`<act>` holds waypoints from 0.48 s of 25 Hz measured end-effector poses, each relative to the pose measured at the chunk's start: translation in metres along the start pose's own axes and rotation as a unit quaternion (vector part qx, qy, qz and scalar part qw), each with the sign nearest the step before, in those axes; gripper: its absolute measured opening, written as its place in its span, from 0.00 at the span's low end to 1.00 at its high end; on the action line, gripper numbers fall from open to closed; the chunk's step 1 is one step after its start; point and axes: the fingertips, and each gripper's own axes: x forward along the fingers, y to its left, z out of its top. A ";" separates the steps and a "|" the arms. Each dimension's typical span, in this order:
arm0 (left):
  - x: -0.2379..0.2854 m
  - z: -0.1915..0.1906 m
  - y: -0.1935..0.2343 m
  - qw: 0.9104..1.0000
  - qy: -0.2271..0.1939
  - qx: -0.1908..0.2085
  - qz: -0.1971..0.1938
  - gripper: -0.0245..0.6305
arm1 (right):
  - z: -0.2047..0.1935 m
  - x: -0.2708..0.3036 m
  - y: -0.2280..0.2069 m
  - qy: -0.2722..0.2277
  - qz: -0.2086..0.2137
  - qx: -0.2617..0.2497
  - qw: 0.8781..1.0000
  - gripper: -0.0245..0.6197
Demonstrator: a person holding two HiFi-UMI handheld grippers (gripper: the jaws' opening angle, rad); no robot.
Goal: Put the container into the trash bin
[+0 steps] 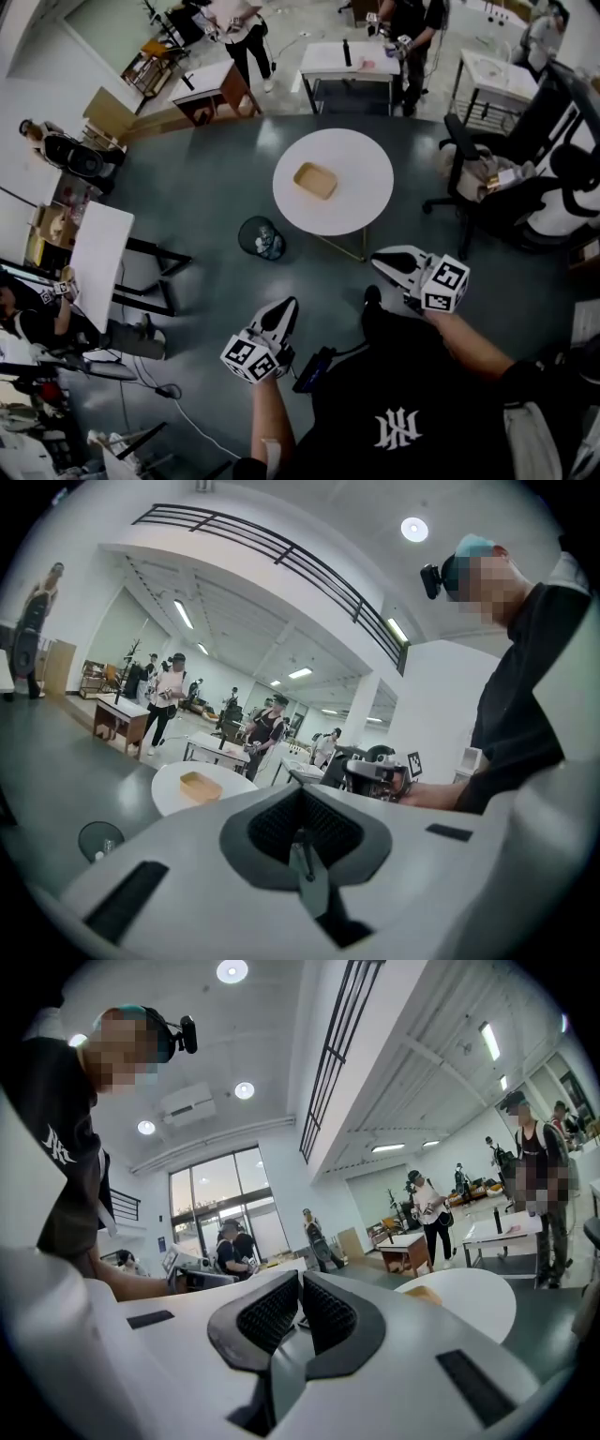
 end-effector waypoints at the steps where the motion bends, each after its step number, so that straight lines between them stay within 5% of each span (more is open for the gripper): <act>1: 0.005 0.006 0.006 1.000 0.000 0.000 0.000 0.04 | 0.002 0.006 -0.008 0.004 0.002 0.001 1.000 0.10; 12: 0.074 0.072 0.093 0.999 0.014 0.034 0.001 0.04 | 0.040 0.091 -0.097 0.004 0.034 0.010 0.999 0.10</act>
